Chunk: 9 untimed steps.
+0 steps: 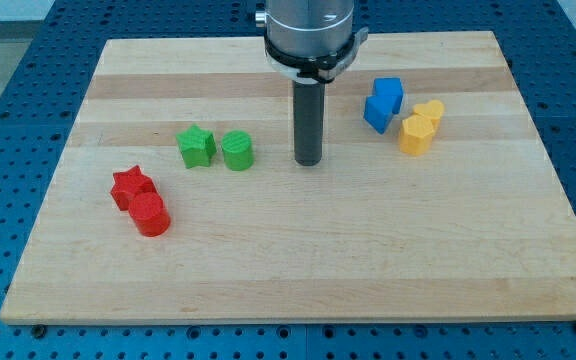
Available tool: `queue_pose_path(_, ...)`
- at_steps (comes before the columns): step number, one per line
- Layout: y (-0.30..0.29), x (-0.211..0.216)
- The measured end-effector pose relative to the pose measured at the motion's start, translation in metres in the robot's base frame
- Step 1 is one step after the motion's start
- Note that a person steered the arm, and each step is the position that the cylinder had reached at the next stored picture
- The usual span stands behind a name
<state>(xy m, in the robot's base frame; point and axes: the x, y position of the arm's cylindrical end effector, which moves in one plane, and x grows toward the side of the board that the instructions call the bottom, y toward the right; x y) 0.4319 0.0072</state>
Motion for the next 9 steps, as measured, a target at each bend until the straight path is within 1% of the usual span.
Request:
queue_pose_path(3,-0.004,-0.007)
queue_pose_path(4,-0.025,-0.028)
queue_pose_path(5,-0.028,-0.032)
queue_pose_path(7,-0.070,-0.026)
queue_pose_path(8,-0.071,-0.026)
queue_pose_path(9,-0.092,-0.025)
